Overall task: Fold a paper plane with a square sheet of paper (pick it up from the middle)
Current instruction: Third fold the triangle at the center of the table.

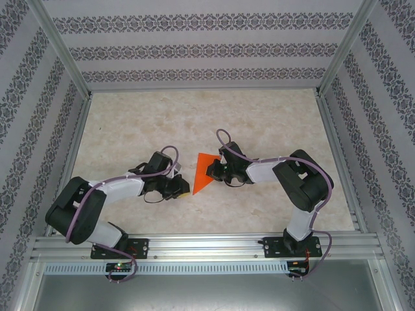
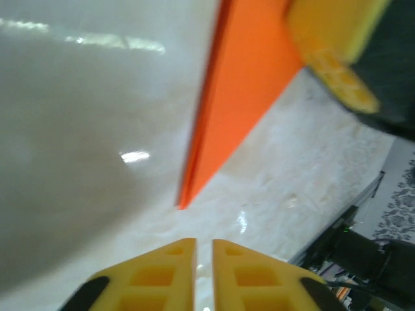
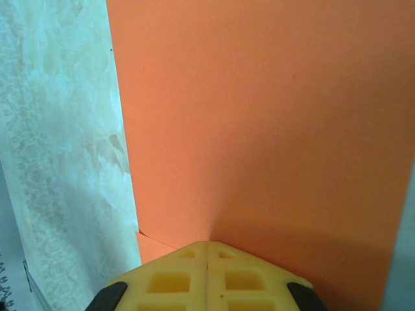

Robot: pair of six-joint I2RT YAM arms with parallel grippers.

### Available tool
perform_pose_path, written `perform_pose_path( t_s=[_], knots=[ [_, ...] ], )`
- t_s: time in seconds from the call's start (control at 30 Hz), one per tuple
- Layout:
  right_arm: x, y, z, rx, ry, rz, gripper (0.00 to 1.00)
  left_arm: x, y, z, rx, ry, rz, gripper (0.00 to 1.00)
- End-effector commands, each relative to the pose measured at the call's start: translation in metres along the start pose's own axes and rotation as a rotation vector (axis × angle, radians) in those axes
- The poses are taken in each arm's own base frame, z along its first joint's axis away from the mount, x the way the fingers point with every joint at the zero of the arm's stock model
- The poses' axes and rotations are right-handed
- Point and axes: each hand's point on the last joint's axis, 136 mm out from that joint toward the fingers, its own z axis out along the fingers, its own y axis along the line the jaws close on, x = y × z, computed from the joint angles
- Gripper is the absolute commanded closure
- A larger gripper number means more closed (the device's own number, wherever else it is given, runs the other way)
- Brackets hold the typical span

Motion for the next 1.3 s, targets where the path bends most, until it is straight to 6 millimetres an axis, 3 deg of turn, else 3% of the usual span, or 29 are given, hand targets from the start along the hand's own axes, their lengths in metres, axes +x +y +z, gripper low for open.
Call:
perform_pose_path(
  t_s=[0.0, 0.13, 0.37, 0.5, 0.63, 0.83, 1.0, 1.27],
  knots=[
    [0.014, -0.038, 0.007, 0.14, 0.033, 0.019, 0.96, -0.016, -0.024, -0.007, 0.038, -0.024, 0.06, 0.8],
    [0.012, -0.031, 0.007, 0.107, 0.029, 0.012, 0.96, -0.027, -0.035, 0.009, 0.073, 0.01, 0.079, 0.77],
    [0.008, -0.018, 0.005, 0.086, 0.033, -0.009, 0.95, -0.048, -0.036, 0.031, 0.053, 0.016, 0.113, 0.78],
    [0.008, -0.015, 0.004, 0.082, 0.034, -0.014, 0.94, -0.052, -0.02, 0.047, 0.013, 0.033, 0.085, 0.81],
    [0.005, -0.011, -0.002, 0.078, 0.02, -0.019, 0.93, -0.046, 0.01, 0.055, -0.078, 0.05, 0.034, 0.82],
    [-0.013, 0.006, -0.032, 0.062, -0.048, -0.041, 0.82, -0.03, 0.037, 0.055, -0.145, 0.074, 0.007, 0.84],
    [-0.024, -0.003, -0.062, 0.117, -0.124, -0.038, 0.7, -0.027, 0.025, 0.049, -0.11, 0.082, 0.031, 0.84],
    [-0.019, -0.016, -0.068, 0.101, -0.142, 0.006, 0.63, -0.044, -0.015, 0.022, -0.06, -0.011, 0.093, 0.81]
  ],
)
